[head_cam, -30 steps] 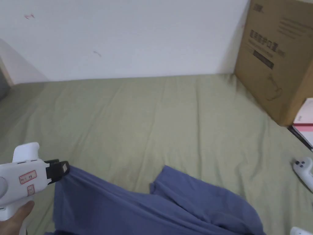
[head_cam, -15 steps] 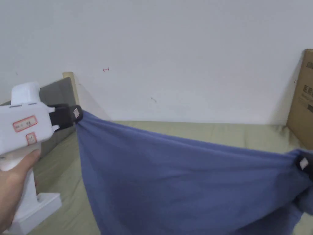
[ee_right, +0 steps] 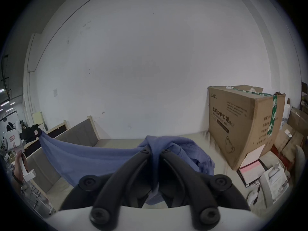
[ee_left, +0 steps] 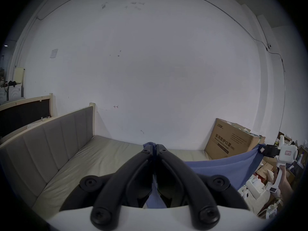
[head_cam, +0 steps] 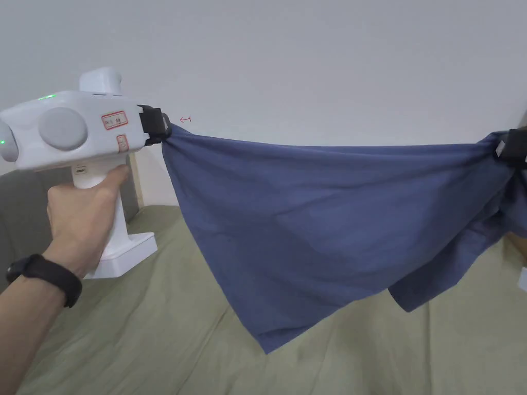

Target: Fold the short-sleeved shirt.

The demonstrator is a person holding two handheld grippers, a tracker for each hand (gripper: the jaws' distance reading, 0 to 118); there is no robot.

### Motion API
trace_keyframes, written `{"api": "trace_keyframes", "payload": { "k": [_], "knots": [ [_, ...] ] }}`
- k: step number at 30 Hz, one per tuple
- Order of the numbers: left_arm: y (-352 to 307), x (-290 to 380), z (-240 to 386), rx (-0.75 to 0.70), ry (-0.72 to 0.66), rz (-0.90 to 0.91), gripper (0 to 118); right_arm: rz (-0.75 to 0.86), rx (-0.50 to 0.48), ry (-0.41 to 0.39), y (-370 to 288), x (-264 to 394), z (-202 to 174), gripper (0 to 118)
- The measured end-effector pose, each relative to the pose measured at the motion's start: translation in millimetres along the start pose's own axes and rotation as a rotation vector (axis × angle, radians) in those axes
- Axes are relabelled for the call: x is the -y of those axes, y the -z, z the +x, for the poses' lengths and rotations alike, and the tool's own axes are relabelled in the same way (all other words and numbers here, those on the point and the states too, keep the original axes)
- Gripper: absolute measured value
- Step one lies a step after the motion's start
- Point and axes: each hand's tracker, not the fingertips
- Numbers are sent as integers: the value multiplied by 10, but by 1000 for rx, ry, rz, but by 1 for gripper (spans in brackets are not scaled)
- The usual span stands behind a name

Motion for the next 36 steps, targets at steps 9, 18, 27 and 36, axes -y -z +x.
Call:
{"api": "trace_keyframes", "payload": {
  "k": [9,18,27,36],
  "knots": [
    [663,249,-24,-38,-24,-68,2,-61,75,-55,744,-46,-14,5],
    [649,1816,-263,-39,-99,-325,2,-279,61,23,957,1565,369,5],
    [-562,3288,-520,13,-232,-565,2,-514,58,269,-366,3376,661,5],
    [-1668,3886,-644,-36,-211,-680,2,-602,157,428,-1595,4168,794,5]
  ]
}}
